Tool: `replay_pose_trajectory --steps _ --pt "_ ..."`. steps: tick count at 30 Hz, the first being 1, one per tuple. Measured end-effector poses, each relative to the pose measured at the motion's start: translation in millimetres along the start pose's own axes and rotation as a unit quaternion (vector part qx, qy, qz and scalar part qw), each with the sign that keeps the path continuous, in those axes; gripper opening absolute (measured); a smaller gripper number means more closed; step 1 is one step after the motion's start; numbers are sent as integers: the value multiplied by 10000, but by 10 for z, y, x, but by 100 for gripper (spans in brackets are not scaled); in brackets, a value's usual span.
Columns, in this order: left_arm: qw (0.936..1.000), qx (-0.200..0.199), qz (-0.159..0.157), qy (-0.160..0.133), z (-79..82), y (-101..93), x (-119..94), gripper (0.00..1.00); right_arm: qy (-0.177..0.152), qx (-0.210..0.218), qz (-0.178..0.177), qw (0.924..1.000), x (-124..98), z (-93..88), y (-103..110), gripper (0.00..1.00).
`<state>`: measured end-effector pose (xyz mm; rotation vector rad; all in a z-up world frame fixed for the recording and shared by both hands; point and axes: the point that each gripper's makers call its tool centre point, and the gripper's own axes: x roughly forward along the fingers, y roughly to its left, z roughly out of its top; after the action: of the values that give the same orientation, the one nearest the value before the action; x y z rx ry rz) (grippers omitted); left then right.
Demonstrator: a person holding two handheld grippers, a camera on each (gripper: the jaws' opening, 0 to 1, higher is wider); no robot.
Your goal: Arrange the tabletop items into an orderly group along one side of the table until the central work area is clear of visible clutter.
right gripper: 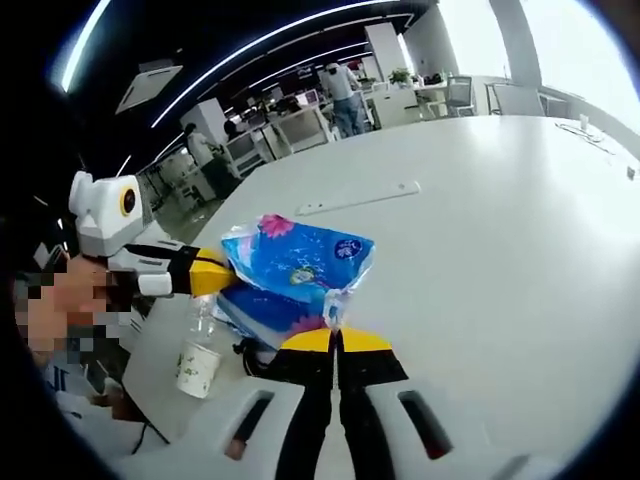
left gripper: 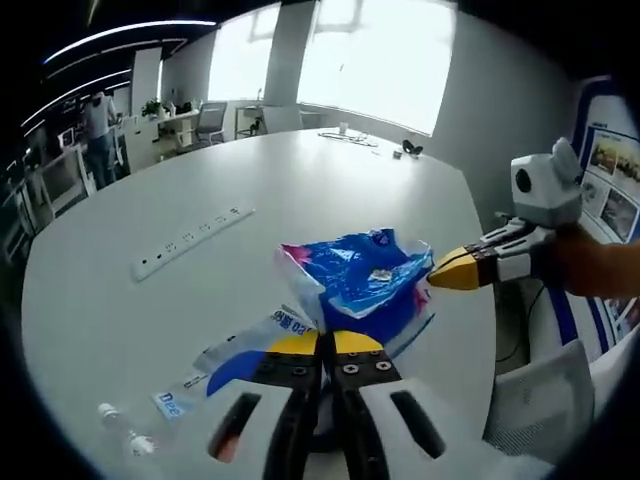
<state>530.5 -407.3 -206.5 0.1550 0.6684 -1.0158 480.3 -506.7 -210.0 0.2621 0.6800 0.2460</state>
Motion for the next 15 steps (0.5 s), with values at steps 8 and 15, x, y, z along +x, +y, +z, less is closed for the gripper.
replay_pose_trajectory --steps 8,15 --pt "9999 -85 47 -92 95 -126 81 0 -35 -100 -7 9999 -88 91 -183 0" --pt "9991 -255 172 -277 227 -186 129 0 -81 -175 19 9998 -131 196 -306 0"
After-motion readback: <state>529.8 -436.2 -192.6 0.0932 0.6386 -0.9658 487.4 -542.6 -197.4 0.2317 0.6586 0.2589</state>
